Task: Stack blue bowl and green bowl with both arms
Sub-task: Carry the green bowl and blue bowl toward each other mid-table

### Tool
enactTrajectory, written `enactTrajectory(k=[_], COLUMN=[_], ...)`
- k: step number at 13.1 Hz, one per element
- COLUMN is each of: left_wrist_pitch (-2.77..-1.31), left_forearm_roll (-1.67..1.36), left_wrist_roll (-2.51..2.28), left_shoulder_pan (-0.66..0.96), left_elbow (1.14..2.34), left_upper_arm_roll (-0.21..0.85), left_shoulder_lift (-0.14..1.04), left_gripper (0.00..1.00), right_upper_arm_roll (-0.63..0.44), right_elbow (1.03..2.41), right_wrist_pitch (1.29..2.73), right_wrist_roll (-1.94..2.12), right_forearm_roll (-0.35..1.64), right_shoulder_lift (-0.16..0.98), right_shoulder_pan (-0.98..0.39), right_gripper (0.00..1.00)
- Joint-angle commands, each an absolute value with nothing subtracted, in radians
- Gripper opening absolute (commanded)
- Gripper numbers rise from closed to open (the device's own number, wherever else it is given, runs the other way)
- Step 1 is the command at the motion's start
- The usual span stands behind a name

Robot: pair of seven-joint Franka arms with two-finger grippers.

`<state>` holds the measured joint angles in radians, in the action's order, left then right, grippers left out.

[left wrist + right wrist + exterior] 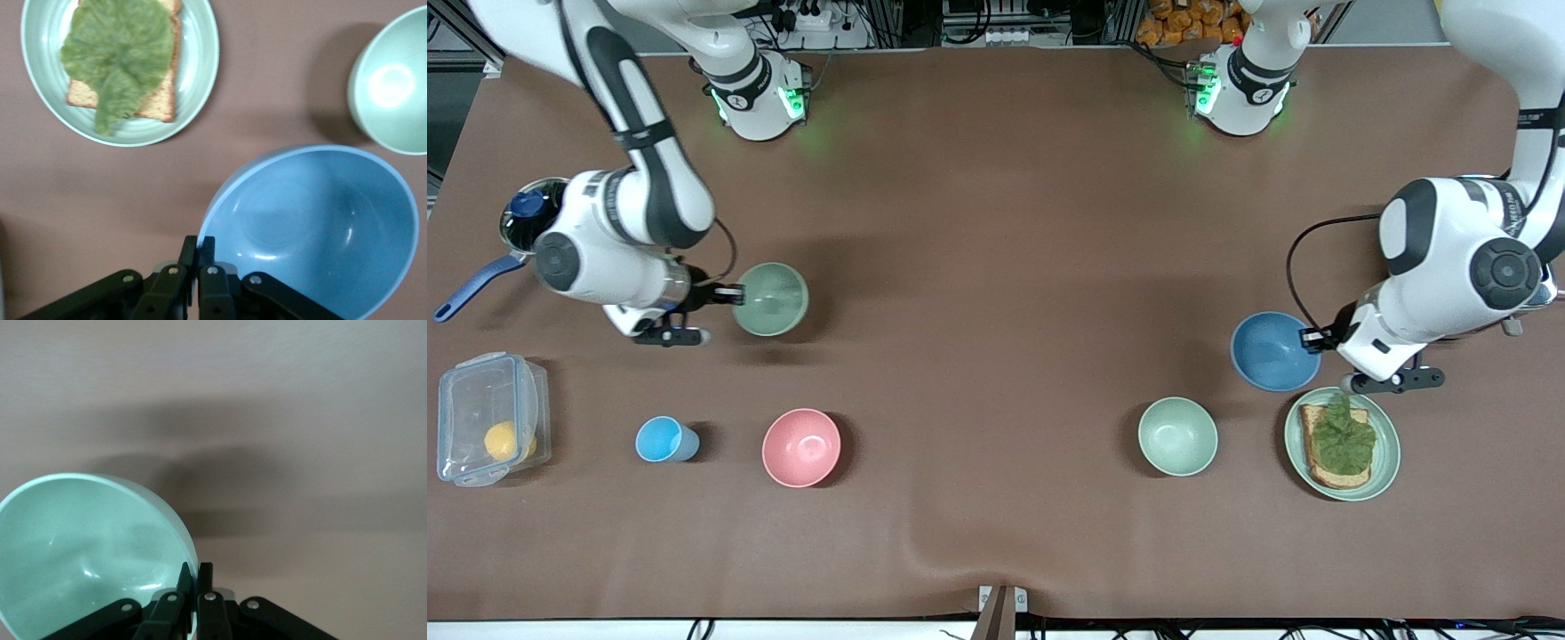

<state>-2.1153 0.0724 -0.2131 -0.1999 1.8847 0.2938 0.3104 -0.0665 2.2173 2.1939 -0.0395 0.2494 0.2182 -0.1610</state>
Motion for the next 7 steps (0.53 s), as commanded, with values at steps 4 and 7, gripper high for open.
enactTrajectory(k=[4,7], left_wrist_pitch=[-2.079,-2.057], left_forearm_roll=[0.081,0.081], left_wrist_roll=[-0.391,-0.491], left_shoulder_pan=[-0.202,-0.201], left_elbow=[1.871,1.879], left_upper_arm_roll=[0.386,0.437], left_shoulder_lift=[0.304,0.313], left_gripper=[0.00,0.00], right_upper_arm_roll=[-0.067,-0.067], right_elbow=[2.227,2.227], right_wrist_pitch=[2.233,2.344], right_wrist_roll=[-0.410,-0.625], right_forearm_roll=[0.373,0.373], right_shoulder_lift=[0.175,0.192], right_shoulder_pan=[-0.412,-0.559], right_gripper=[0.00,0.00])
